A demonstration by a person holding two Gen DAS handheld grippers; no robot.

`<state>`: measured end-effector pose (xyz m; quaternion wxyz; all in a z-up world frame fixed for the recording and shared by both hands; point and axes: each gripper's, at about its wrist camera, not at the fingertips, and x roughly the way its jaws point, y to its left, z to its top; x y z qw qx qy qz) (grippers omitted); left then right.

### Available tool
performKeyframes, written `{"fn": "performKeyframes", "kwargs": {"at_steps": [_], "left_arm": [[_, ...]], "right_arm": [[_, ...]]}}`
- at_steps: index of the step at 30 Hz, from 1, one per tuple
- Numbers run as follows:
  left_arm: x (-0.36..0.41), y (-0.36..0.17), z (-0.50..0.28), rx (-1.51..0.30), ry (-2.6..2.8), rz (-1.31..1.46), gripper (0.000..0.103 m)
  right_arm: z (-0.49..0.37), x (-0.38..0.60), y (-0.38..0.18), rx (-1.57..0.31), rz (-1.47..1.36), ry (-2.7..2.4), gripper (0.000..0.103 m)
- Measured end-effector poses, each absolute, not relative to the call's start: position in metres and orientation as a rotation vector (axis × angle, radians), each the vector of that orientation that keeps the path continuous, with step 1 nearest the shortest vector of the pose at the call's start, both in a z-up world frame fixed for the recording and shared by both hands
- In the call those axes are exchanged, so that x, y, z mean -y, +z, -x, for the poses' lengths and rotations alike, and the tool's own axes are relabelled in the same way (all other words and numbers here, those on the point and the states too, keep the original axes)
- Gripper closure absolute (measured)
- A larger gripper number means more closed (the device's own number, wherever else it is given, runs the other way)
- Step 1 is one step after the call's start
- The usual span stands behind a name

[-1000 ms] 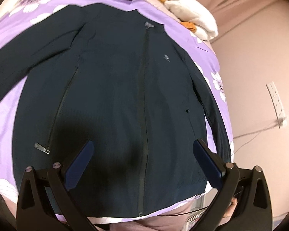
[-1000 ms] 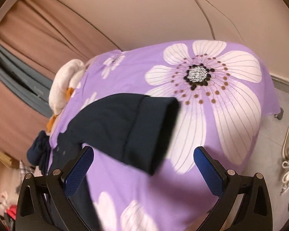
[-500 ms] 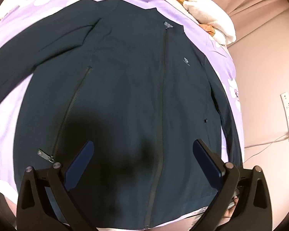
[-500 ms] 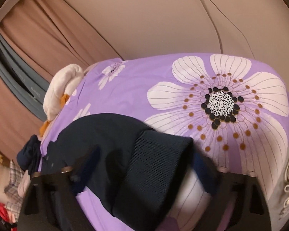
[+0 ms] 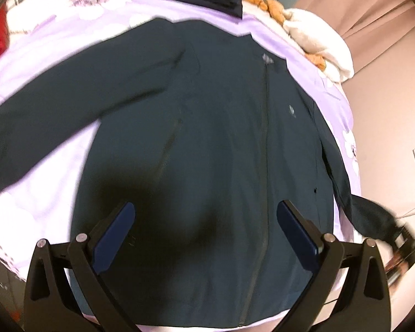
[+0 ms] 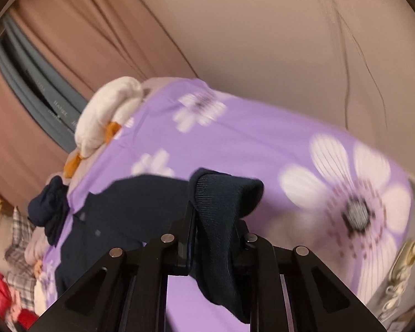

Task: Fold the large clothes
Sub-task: 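Grasp the navy jacket's sleeve cuff with the right gripper and lift it, then lay the sleeve across the jacket body and open the right gripper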

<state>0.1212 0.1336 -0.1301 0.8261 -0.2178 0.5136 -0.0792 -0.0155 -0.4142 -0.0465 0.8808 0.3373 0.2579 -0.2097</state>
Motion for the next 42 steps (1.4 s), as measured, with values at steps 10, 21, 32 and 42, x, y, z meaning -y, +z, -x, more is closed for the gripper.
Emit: {"fn": "performKeyframes", "kwargs": {"at_steps": [10, 21, 32, 42], "left_arm": [[-0.175, -0.127, -0.143, -1.046, -0.166, 0.496, 0.0], [-0.21, -0.143, -0.162, -1.056, -0.067, 0.499, 0.0], [-0.196, -0.153, -0.19, -1.054, -0.143, 0.512, 0.0], [-0.127, -0.137, -0.269, -1.006, -0.298, 0.489, 0.0]], "right_arm": [[-0.16, 0.2, 0.081, -0.567, -0.238, -0.305, 0.084], [-0.291, -0.078, -0.085, -0.922, 0.297, 0.026, 0.08], [-0.248, -0.043, -0.103, -0.905, 0.163, 0.377, 0.044], [-0.231, 0.253, -0.095, -0.786, -0.455, -0.011, 0.027]]}}
